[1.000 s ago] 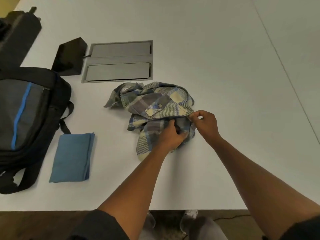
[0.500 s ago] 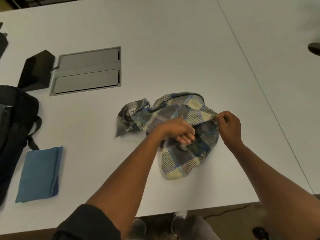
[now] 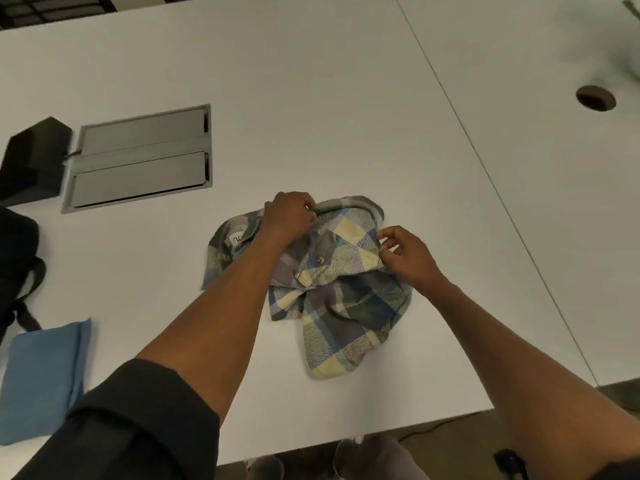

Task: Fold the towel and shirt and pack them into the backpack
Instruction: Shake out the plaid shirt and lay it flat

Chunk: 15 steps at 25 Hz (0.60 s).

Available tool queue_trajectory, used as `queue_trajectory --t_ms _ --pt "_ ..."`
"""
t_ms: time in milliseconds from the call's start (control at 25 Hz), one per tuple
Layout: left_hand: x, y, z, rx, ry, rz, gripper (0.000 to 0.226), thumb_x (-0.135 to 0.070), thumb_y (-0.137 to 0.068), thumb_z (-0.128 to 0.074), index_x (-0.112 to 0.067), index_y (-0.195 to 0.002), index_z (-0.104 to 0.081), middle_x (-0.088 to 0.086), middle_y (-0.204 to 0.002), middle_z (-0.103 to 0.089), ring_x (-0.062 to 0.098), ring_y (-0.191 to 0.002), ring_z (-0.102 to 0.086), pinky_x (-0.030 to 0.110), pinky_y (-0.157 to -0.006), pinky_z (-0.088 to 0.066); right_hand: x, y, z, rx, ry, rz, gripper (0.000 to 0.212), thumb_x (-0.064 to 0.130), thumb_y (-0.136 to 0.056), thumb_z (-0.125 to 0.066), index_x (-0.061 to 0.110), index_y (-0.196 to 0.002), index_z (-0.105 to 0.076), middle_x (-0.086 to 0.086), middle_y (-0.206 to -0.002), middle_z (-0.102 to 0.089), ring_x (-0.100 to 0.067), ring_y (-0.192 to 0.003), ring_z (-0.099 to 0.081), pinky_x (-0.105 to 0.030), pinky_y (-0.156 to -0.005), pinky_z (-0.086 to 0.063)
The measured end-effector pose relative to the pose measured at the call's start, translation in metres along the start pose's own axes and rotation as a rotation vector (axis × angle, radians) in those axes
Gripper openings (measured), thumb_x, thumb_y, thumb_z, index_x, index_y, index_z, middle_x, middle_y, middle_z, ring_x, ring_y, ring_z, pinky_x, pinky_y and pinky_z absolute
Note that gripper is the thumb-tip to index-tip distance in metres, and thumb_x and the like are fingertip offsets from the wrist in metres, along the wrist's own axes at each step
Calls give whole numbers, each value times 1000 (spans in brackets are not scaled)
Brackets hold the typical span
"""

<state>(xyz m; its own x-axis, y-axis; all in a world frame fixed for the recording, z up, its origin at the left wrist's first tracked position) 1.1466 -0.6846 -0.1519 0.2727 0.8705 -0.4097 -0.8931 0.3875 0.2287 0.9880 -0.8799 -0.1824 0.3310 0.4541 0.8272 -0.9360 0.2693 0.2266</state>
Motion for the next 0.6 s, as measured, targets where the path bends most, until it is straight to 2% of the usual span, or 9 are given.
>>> queue_trajectory --t_ms 80,200,280,360,440,520,600 --pt "-4 6 19 -112 128 -38 13 -20 -93 -58 -20 -102 -67 6 -105 -66 26 -100 -58 41 -88 -46 1 -8 10 -67 -4 -21 36 28 -88 -72 21 -119 -57 7 -108 -61 -16 -88 -64 -16 -65 -49" --pt "-25 19 55 -230 195 -137 13 -10 -96 -49 -15 -101 -60 3 -102 -61 20 -91 -53 34 -76 -42 22 -23 20 -156 57 -2 60 45 -82 -75 20 -130 -51 4 -125 -57 -16 -111 -56 -27 -87 -44" --pt "-38 26 79 -278 242 -194 15 -8 -97 -46 -14 -102 -59 -1 -96 -62 19 -86 -55 31 -72 -41 45 -31 16 -112 79 28 69 46 -81 -76 17 -136 -47 -1 -134 -54 -18 -121 -51 -32 -95 -41" --pt "-47 34 101 -309 292 -237 15 -9 -99 -45 -13 -104 -59 -2 -94 -63 19 -84 -57 30 -72 -43 65 -35 6 -50 115 28 72 48 -80 -76 18 -138 -47 -3 -136 -55 -21 -122 -52 -37 -98 -44" --pt "-48 43 124 -332 316 -265 15 -10 -99 -46 -12 -104 -60 -1 -94 -65 18 -86 -60 29 -74 -45 82 -35 1 -28 133 25 54 45 -84 -71 21 -130 -56 -1 -126 -63 -22 -115 -59 -37 -94 -47" --pt "-45 55 150 -357 323 -281 15 -9 -98 -48 -13 -103 -62 -4 -94 -65 15 -87 -60 26 -75 -46 104 -31 6 -83 156 69 21 34 -91 -62 23 -108 -67 1 -108 -70 -22 -103 -64 -35 -86 -49" --pt "-42 65 175 -380 336 -314 16 -8 -96 -49 -13 -101 -63 -6 -92 -66 13 -87 -61 27 -77 -48 131 -26 14 -156 119 125 13 30 -90 -60 24 -98 -68 5 -100 -70 -18 -98 -64 -35 -84 -50"
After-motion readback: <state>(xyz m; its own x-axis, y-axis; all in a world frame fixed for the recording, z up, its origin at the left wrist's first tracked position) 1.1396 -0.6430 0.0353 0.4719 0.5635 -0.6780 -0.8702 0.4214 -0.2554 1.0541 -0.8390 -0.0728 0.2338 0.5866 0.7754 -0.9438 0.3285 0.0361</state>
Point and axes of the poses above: each hand's wrist, its own y-axis away from the middle knuckle, its own z-axis out of the back of the hand, x = y × z, the point moved 10 cm from there along -y, towards the middle knuckle
